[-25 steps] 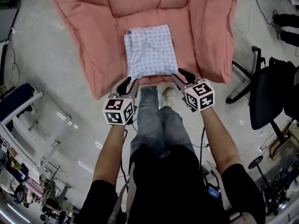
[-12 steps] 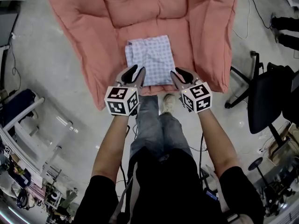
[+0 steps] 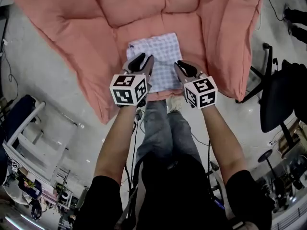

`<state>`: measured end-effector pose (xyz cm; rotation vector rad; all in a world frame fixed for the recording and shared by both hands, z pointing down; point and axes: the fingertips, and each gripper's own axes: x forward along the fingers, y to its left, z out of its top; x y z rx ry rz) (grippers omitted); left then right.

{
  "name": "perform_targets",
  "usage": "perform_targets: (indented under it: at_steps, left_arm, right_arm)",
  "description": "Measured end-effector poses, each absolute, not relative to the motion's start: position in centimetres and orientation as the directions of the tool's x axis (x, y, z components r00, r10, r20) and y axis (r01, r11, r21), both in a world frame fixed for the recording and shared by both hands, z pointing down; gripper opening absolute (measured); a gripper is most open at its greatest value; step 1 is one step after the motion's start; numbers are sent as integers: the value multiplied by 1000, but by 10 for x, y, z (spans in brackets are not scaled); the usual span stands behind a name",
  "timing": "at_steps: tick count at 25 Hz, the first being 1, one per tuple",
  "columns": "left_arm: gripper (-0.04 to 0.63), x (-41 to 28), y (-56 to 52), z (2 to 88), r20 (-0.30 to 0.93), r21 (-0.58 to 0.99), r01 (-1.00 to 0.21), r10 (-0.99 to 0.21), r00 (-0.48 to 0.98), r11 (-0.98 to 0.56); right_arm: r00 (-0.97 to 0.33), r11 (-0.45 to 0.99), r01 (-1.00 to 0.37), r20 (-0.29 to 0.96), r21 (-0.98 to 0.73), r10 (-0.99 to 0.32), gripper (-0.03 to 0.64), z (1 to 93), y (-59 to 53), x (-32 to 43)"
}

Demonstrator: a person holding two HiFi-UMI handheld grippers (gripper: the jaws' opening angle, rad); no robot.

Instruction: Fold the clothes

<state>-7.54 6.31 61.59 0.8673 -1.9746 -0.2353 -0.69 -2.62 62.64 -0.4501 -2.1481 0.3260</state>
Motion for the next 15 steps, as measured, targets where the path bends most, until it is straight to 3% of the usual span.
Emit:
perform_targets:
  at_steps: [5,15]
  left_arm:
    - [114,-79,100,655,806,340,-464,-508,-305,818]
    - [84,-78,118,687,870,220,-485,-395,-294,846]
  right_arm:
    - [-477,900,184,765,-396,434,49,667,-20,-10]
    - [-394,917,140,829,-374,398,38,707,-16,-3]
